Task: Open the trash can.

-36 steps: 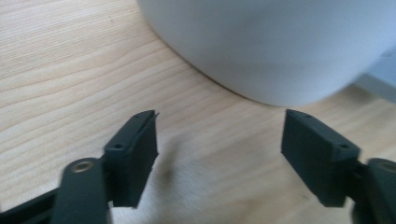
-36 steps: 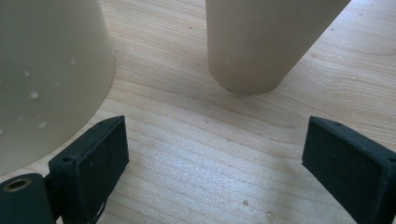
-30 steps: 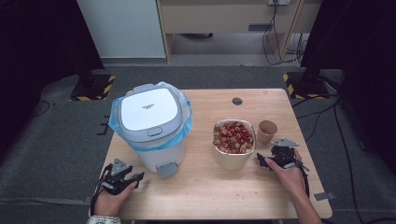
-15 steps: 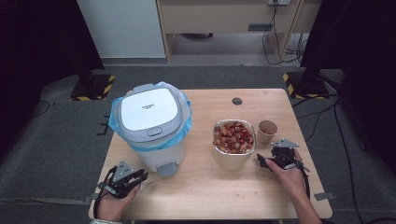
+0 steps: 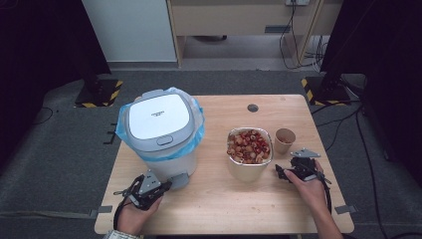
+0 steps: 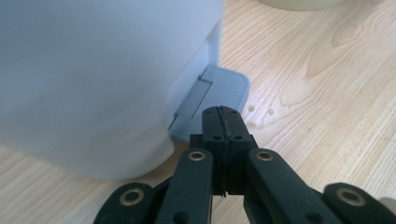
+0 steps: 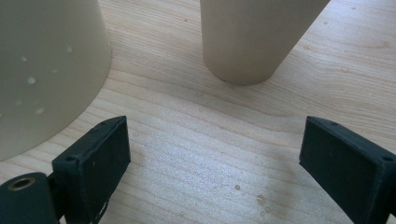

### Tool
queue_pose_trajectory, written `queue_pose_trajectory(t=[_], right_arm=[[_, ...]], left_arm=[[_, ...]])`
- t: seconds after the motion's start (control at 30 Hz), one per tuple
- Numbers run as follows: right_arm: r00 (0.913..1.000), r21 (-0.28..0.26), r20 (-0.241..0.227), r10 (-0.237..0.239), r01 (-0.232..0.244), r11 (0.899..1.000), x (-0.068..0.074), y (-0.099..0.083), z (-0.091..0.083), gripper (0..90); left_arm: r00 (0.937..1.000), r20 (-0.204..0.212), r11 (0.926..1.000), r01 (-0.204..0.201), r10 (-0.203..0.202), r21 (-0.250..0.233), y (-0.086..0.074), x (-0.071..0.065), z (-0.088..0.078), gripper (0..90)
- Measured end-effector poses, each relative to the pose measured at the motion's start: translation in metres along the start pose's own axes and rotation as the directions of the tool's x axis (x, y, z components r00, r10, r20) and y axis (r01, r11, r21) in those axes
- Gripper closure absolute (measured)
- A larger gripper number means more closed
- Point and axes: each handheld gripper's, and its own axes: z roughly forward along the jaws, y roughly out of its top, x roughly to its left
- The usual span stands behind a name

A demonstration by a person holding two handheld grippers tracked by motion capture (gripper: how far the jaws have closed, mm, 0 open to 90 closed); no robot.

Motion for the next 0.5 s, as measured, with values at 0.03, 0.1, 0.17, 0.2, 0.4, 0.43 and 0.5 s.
queue_pose_trajectory(t=[0.03, 0.1, 0.17, 0.2, 0.4, 0.43, 0.5], right_arm=[[1.0, 0.0, 0.0, 0.0, 0.0, 1.0, 0.0, 0.0, 0.0, 9.0], [1.0, 0.001, 0.001, 0.0, 0.0, 1.0, 0.0, 0.0, 0.0, 9.1], [1.0, 0.003, -0.001, -0.004, 0.004, 1.0, 0.0, 0.0, 0.0, 9.2], [1.0, 0.003, -0.001, -0.004, 0.004, 1.0, 0.0, 0.0, 0.0, 9.2], [1.0, 0.004, -0.001, -0.006, 0.006, 1.0, 0.0, 0.0, 0.0, 9.4], [1.0, 0.003, -0.001, -0.006, 0.006, 1.0, 0.0, 0.0, 0.0, 9.5], [1.0, 0.003, 0.0, -0.007, 0.007, 1.0, 0.0, 0.0, 0.0, 9.5]], left_arm=[[0.9999, 0.001, 0.9999, -0.01, 0.01, 0.006, 0.001, -0.001, 0.002, 89.7], [0.9997, 0.007, 0.9996, -0.024, 0.024, 0.015, 0.003, -0.003, 0.006, 89.7], [0.9994, 0.004, 0.9993, -0.036, 0.036, 0.015, 0.005, -0.005, 0.011, 89.7], [0.9992, 0.005, 0.9991, -0.04, 0.04, 0.015, 0.006, -0.006, 0.013, 89.6], [0.9974, -0.009, 0.9973, -0.072, 0.072, 0.019, 0.013, -0.01, 0.026, 89.7], [0.9971, -0.011, 0.997, -0.075, 0.076, 0.017, 0.014, -0.01, 0.027, 89.6], [0.9968, -0.018, 0.9968, -0.078, 0.078, 0.019, 0.015, -0.01, 0.031, 89.6]])
